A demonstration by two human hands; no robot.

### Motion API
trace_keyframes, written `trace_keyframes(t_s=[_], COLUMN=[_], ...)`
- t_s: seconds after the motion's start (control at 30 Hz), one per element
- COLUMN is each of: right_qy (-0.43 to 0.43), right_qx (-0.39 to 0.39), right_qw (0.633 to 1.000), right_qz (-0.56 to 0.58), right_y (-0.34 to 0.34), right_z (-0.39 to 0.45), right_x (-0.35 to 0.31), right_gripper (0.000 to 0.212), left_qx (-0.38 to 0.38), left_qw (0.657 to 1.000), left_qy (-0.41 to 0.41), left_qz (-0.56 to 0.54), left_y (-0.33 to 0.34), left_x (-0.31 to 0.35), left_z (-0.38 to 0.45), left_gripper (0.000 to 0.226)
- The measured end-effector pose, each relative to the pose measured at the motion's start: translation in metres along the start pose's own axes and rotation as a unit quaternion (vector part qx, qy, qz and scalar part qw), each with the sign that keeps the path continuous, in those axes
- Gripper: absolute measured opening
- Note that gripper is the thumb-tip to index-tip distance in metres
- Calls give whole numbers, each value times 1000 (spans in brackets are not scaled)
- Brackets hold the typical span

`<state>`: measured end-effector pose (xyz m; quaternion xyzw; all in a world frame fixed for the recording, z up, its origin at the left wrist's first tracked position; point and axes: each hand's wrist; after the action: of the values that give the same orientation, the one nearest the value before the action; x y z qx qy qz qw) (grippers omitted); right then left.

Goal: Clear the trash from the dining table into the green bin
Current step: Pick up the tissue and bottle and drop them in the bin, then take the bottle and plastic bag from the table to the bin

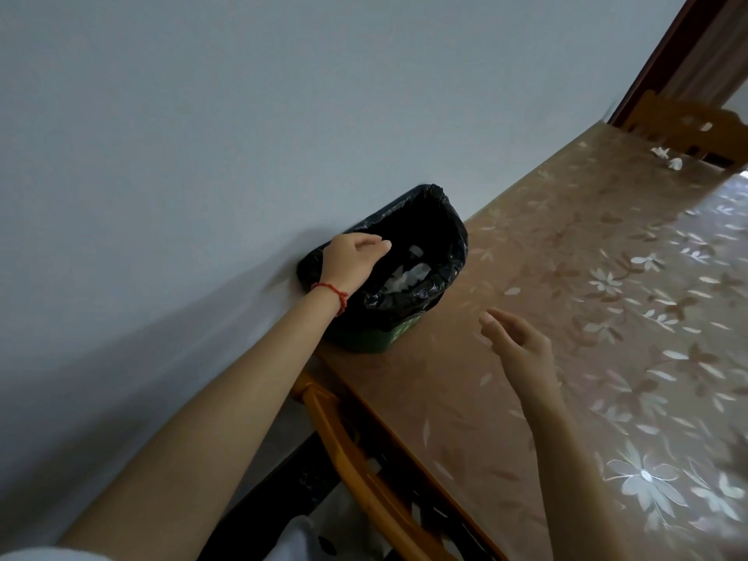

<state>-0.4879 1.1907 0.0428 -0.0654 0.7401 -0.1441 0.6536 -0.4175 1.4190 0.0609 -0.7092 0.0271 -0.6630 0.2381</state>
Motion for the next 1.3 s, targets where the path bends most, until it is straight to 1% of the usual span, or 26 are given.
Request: trace_keyframes(t_s=[0.07, 0.17, 0.27, 0.4, 0.5, 0.57, 0.77, 0.9, 0.97, 1.13, 1.2, 1.3], right_qy=[5, 1, -7, -23, -41, -52, -34, 22, 34, 77, 98, 120], right_qx=[-5, -17, -22, -21, -15, -8, 43, 84, 100, 151, 168, 188], right_qw=[1000, 1000, 999, 993, 983, 976, 952, 933, 923, 912, 911, 906], right_qz=[1, -4, -37, -117, -177, -211, -302, -349, -371, -373, -364, -359], right_y=[2, 7, 10, 12, 13, 12, 5, -7, -15, -35, -42, -55], right_z=[-1, -3, -8, -18, -32, -43, -83, -114, -130, -168, -183, -207], right_x=[4, 9, 14, 27, 36, 42, 56, 67, 72, 80, 85, 96], right_gripper=[38, 36, 41, 47, 50, 52, 55, 58, 59, 59, 59, 58], left_qx=[4, 26, 44, 19, 5, -27, -157, -237, -271, -329, -342, -354], left_qw=[1000, 998, 994, 996, 989, 981, 944, 909, 891, 860, 845, 825], left_qy=[20, 61, 96, 86, 141, 171, 204, 238, 252, 289, 313, 341], left_qz=[-18, -6, -1, 2, 53, 91, 207, 247, 263, 260, 265, 279], left_y=[-5, -13, -16, -12, -6, -1, 16, 28, 35, 54, 63, 78], left_x=[4, 3, -7, -27, -41, -48, -67, -76, -78, -73, -71, -65], left_z=[-9, -30, -53, -84, -103, -113, -130, -137, -142, -160, -167, -180], left_gripper=[28, 27, 27, 27, 29, 33, 43, 50, 53, 67, 74, 78])
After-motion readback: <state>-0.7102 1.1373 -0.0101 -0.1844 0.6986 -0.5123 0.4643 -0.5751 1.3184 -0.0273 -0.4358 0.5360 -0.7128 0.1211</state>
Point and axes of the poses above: each hand's wrist, its own z-axis towards the middle knuckle, its own y-axis out of the palm, x = y × z
